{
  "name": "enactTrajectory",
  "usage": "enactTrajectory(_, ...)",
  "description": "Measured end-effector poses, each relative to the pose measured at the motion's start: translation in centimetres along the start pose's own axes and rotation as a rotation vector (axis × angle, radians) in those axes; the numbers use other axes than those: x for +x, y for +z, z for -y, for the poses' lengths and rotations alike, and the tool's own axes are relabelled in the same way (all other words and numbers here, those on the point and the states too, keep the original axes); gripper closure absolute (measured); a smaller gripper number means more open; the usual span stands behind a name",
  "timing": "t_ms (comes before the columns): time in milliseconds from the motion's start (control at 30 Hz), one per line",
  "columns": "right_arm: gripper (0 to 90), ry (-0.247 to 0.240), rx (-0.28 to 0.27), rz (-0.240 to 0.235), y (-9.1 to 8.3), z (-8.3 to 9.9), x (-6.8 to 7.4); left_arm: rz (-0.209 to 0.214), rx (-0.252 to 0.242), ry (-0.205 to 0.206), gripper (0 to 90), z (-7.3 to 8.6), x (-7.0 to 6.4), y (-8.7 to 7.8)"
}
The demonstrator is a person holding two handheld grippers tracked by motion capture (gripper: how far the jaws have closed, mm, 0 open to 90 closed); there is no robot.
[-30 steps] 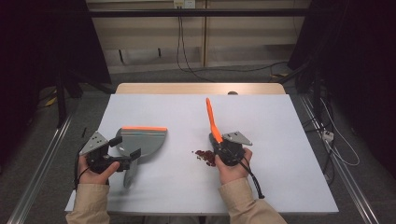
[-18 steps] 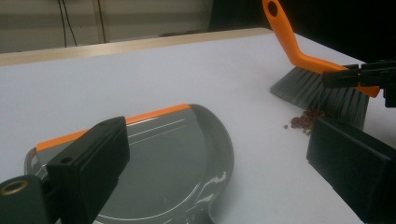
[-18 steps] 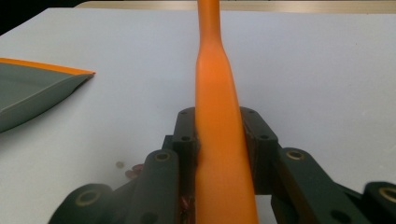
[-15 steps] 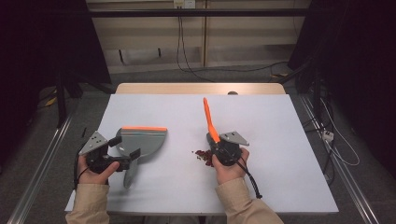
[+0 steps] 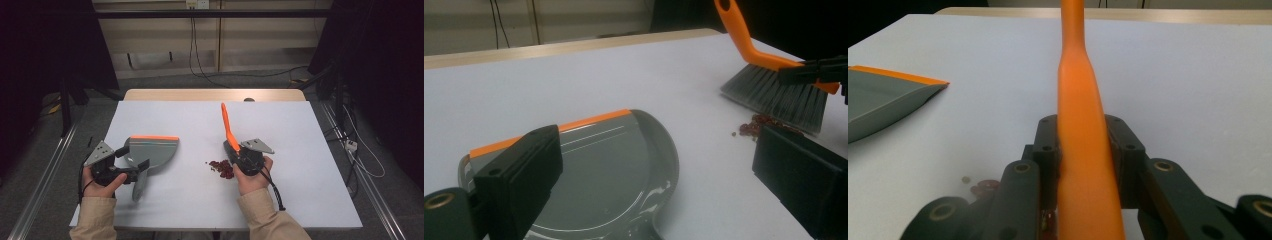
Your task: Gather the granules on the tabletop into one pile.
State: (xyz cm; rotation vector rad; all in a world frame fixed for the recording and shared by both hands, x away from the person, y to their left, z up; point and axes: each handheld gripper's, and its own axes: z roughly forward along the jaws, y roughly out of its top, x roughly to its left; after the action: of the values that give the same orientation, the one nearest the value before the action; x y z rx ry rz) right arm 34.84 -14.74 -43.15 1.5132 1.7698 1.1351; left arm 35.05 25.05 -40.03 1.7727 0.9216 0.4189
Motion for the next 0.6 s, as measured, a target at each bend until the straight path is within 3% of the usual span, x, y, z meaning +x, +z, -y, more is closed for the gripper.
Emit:
enactTrajectory(233,70.8,0.005,-0.028,-0.044,-0.9,-0.7,-2.1,-0.017,0.029,0.001,5.7,0.2,-0.1,0.0)
enactTrajectory(367,70.8,0.016,-0.017,-0.087,-1.0,-0.8,-3.2,-0.015,0.041,-0.008,5.5,0.4,-0.2,0.1)
enactTrajectory(467,70.8,0.018,-0.004,-0.133,-1.0,-0.6,-3.0,-0.012,0.049,-0.005,5.5,0.5,-0.3,0.2)
enactTrajectory(600,70.8,-0.015,-0.002,-0.176,-0.6,-0.5,-2.0,-0.004,0.055,0.000,5.5,0.6,-0.4,0.3)
